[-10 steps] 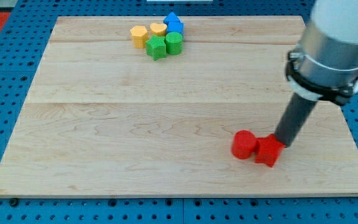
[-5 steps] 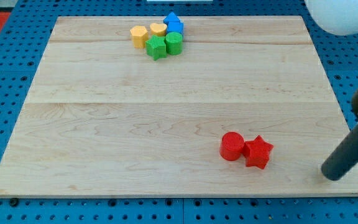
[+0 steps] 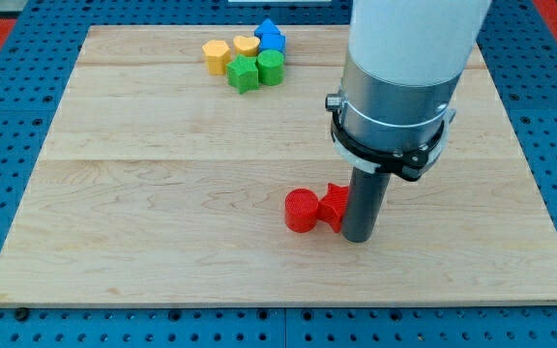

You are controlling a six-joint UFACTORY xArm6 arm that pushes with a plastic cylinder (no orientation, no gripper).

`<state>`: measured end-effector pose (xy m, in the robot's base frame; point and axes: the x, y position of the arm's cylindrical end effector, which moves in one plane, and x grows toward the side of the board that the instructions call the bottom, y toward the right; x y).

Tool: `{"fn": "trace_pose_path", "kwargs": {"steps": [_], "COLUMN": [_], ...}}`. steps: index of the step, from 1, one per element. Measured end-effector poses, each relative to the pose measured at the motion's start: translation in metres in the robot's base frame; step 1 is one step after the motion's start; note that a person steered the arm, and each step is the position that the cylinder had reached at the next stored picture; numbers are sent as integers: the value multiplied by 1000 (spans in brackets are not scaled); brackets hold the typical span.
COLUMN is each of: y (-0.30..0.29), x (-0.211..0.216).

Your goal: Push the red star into the green star

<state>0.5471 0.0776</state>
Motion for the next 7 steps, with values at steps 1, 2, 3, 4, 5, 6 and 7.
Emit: {"fn": "trace_pose_path", "kwargs": {"steps": [1, 2, 3, 4, 5, 6, 7], "y": [1, 1, -1, -10, -43, -45, -46], "x": [0, 0, 0, 0, -2, -27, -44]}}
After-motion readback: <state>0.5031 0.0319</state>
